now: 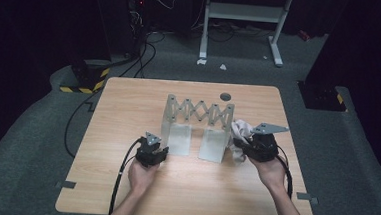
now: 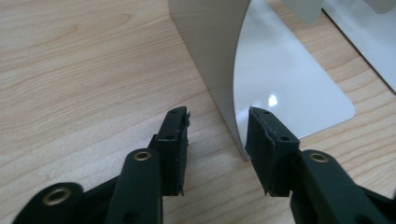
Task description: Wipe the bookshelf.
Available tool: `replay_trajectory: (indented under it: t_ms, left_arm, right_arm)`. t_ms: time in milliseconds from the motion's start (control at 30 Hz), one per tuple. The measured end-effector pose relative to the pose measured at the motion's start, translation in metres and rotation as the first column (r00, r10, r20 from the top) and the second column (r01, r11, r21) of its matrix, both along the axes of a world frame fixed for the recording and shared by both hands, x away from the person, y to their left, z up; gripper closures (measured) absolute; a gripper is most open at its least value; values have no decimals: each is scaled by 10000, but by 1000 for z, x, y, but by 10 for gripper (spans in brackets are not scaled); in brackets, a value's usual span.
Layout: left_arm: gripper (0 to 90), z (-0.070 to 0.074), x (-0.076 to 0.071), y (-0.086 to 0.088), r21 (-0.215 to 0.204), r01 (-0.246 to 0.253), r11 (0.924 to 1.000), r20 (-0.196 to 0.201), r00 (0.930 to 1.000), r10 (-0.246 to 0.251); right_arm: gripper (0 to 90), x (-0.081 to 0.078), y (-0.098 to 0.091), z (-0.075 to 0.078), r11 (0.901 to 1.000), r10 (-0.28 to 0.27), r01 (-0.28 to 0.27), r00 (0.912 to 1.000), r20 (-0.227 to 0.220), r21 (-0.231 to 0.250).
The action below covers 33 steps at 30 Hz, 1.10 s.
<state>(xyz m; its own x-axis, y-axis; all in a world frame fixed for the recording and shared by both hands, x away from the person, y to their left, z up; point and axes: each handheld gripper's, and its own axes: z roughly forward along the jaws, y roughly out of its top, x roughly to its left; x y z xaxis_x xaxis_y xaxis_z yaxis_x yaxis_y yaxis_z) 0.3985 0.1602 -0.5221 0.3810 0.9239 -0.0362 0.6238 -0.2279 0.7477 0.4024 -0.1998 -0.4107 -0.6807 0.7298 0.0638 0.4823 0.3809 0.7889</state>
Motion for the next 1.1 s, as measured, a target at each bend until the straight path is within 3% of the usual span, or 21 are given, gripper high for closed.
replay_trajectory:
  t_ms: [133, 333, 500, 633, 900, 1100]
  left_arm:
    - [647, -2, 1, -4, 64, 51, 10000, -119, 9999, -50]
    - [733, -3, 1, -5, -96, 136, 9999, -84, 9999, -137]
    - [782, -3, -1, -9, 334, 198, 9992, 103, 9997, -201]
    - [803, -3, 0, -6, 81, 195, 9998, -23, 9998, -195]
    - [815, -2, 1, -2, 115, 210, 9997, -129, 9997, -208]
    - [821, -3, 0, 2, -17, 231, 9997, -22, 9997, -231]
  right_arm:
    - [816, 3, 2, -15, 9998, -137, 133, 9994, -316, -121]
    - [816, 14, 6, -55, 9985, -398, 351, 9924, -1164, -423]
    - [815, 20, 8, -78, 9980, -557, 500, 9854, -1607, -391]
    - [815, 21, 9, -92, 9970, -663, 579, 9812, -1812, -514]
    - [814, 21, 10, -95, 9963, -692, 586, 9803, -1849, -624]
    - [814, 17, 10, -82, 9977, -583, 521, 9850, -1625, -423]
